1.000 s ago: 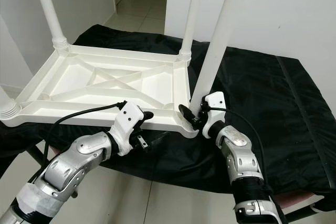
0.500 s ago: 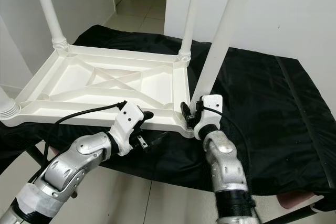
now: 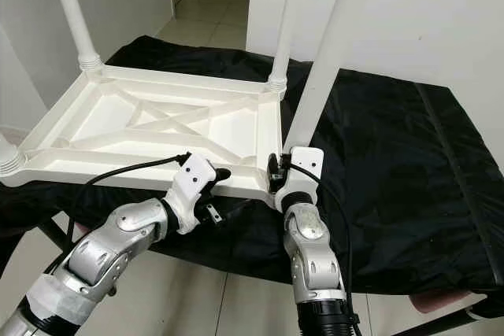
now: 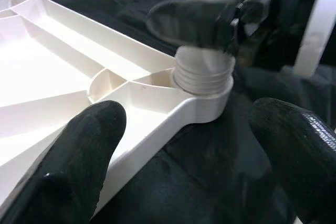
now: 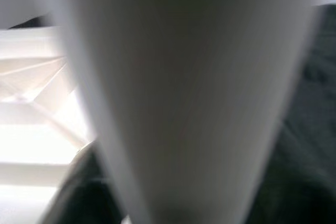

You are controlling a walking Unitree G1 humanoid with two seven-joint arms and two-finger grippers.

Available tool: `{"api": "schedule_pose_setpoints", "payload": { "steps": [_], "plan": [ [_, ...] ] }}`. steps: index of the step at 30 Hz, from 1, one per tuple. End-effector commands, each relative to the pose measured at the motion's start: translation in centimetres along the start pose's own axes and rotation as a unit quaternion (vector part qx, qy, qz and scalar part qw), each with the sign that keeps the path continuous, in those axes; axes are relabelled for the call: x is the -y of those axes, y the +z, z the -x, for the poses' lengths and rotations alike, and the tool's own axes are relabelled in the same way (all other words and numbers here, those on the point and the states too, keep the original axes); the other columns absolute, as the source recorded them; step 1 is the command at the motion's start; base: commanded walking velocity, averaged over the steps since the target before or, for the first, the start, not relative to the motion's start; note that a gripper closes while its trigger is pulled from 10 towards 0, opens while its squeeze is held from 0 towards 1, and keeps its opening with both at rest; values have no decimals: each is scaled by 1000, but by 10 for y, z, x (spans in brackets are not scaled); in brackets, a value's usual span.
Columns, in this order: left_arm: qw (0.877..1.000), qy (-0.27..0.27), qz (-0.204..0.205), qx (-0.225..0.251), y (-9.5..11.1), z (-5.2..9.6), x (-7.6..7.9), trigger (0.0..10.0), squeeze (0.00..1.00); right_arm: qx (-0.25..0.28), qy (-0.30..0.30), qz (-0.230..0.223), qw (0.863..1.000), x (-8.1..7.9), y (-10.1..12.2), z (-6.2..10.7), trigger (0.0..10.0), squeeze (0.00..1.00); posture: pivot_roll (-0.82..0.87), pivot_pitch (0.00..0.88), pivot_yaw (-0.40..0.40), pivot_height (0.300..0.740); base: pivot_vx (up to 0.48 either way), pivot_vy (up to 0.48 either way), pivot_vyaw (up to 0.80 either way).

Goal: Building children table

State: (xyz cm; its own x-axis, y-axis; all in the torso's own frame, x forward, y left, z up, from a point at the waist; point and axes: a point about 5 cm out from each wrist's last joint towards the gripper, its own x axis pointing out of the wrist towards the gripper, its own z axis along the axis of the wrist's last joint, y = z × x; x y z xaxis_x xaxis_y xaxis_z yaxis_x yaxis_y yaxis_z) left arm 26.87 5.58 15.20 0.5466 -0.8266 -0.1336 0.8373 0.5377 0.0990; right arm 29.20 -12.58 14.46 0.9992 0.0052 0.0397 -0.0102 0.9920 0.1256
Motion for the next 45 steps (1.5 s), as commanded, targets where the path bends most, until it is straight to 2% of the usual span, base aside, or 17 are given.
{"api": "schedule_pose_setpoints", "payload": {
  "steps": [1, 4, 7, 10, 11, 13, 18, 22, 25, 29, 31, 32, 33, 34, 37, 38, 45],
  "plan": [
    [999, -47, -9, 6, 3, -1, 5, 10000, 0, -5, 3, -33, 999, 0, -1, 5, 10000, 1000, -26, 0, -79, 740, 0, 0, 0],
    [999, -47, -8, 6, 2, -1, 6, 10000, 0, -1, 4, -28, 1000, 4, 1, 6, 10000, 1000, -26, 0, -80, 740, 0, 0, 0],
    [999, -48, -7, 5, 0, -2, 8, 10000, 0, -8, 19, -10, 1000, 18, 2, 8, 10000, 1000, -21, 0, -87, 740, 0, 0, 0],
    [999, -48, -6, 6, 0, -3, 8, 10000, 0, -14, 36, -5, 999, 22, 1, 7, 10000, 1000, -21, 0, -87, 740, 0, 0, 0],
    [999, -46, -7, 6, 0, -3, 8, 10000, 0, -14, 55, 1, 998, 27, 1, 6, 10000, 0, -21, 0, -88, 740, 0, 0, 0],
    [999, -44, -7, 7, 1, -3, 7, 10000, 0, -16, 104, 13, 994, 32, -2, 4, 10000, 0, -19, 0, -90, 740, 0, 0, 0],
    [999, -41, -7, 9, 2, -3, 6, 10000, 0, -14, 147, 30, 989, 34, -2, 1, 10000, 0, -16, 0, -91, 740, 0, 0, 0],
    [999, -35, -7, 9, 2, -2, 4, 10000, 0, -21, 211, 63, 975, 38, -1, -7, 10000, 0, -9, 0, -85, 740, 0, 0, 0],
    [999, -33, -7, 9, 2, -2, 4, 10000, 0, -21, 226, 72, 971, 40, 0, -8, 10000, 0, -9, 0, -85, 740, 0, 0, 0],
    [999, -33, -10, 11, 4, -3, 1, 10000, 0, -30, 290, 110, 950, 39, 3, -18, 10000, 0, -13, 0, -70, 740, 0, 0, 0],
    [999, -34, -11, 11, 5, -3, 1, 10000, 0, -29, 299, 120, 946, 40, 4, -20, 10000, 0, -12, 0, -68, 740, 0, 0, 0],
    [999, -35, -13, 12, 7, -4, 0, 10000, 0, -38, 319, 133, 938, 42, 4, -24, 9490, 0, -13, 0, -67, 740, 0, 0, 0],
    [999, -35, -13, 12, 7, -4, 0, 10000, 0, -38, 319, 133, 938, 42, 4, -24, 9490, 0, -13, 0, -67, 740, 0, 0, 0],
    [999, -35, -14, 13, 7, -4, -1, 10000, 0, -45, 331, 141, 932, 44, 3, -26, 4745, 0, -13, 0, -66, 740, 0, 0, 0],
    [999, -35, -14, 13, 7, -4, -1, 10000, 0, -47, 333, 142, 931, 45, 2, -26, 4745, 0, -13, 0, -66, 740, 0, 0, 0],
    [999, -35, -14, 13, 7, -4, -1, 10000, 0, -47, 335, 143, 930, 46, 2, -26, 0, 0, -11, 0, -68, 740, 0, 0, 0],
    [999, -35, -10, 13, 6, -3, 1, 10000, 0, -60, 355, 127, 924, 50, -4, -19, 0, 0, -15, 2, -66, 740, 0, 0, 0]
  ]
}}
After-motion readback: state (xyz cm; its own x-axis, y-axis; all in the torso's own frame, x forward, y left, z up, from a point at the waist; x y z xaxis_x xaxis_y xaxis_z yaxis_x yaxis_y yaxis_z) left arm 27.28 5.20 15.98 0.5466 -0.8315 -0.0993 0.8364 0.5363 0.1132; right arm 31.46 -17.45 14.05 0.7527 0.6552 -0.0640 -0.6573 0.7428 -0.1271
